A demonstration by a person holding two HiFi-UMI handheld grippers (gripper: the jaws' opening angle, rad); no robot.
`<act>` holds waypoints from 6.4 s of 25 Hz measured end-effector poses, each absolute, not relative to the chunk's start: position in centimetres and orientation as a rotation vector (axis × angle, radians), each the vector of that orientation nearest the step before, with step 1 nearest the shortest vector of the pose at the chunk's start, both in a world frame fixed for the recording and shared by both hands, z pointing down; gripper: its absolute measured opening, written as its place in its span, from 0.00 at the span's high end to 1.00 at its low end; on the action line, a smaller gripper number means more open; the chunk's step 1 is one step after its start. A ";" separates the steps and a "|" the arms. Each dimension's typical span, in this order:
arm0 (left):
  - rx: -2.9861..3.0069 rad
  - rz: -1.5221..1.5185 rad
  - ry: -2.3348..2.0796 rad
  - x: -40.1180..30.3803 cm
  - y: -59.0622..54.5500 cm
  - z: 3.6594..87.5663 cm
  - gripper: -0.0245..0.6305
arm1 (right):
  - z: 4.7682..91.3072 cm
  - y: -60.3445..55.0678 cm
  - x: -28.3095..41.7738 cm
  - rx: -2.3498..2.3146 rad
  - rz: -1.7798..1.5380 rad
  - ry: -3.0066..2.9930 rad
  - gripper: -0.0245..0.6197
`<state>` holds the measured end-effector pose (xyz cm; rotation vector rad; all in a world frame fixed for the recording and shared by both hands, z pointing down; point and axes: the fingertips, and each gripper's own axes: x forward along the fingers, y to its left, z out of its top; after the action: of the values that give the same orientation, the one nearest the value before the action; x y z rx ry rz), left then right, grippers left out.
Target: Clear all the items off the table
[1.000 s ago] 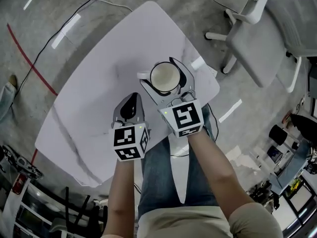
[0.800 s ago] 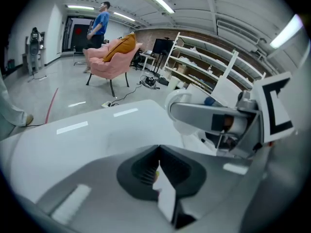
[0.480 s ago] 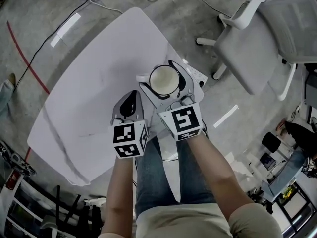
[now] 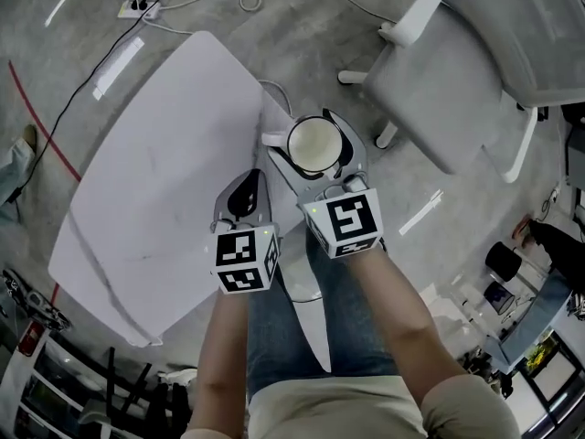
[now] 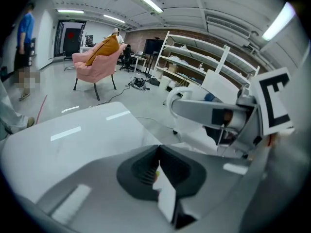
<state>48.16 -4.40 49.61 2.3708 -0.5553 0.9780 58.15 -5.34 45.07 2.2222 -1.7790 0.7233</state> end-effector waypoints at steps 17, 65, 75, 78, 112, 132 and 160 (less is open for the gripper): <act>2.431 1.016 -0.379 63.3 7.3 49.2 0.95 | 45.1 7.7 74.3 2.376 0.746 -1.586 0.33; 2.511 1.135 -0.004 85.8 17.4 56.9 0.95 | 59.3 19.2 104.5 2.548 0.804 -1.218 0.33; 2.524 1.153 0.053 86.1 18.1 57.1 0.95 | 61.2 19.7 104.7 2.550 0.842 -1.215 0.32; 2.525 1.152 0.047 86.0 17.9 57.0 0.95 | 61.1 19.6 104.7 2.554 0.847 -1.216 0.32; 2.514 1.150 0.001 82.9 18.0 54.6 0.95 | 58.3 22.9 99.3 2.663 0.924 -1.127 0.28; 2.495 1.096 -0.127 75.5 15.5 53.2 0.95 | 54.4 21.2 86.8 2.675 0.976 -1.282 0.66; 2.471 0.927 -0.494 52.7 12.5 43.8 0.95 | 41.4 15.1 62.8 2.490 0.834 -1.696 0.96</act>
<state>52.72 12.54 43.83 2.4711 -0.4945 0.9272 62.77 15.06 41.38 2.4903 -1.6956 0.8339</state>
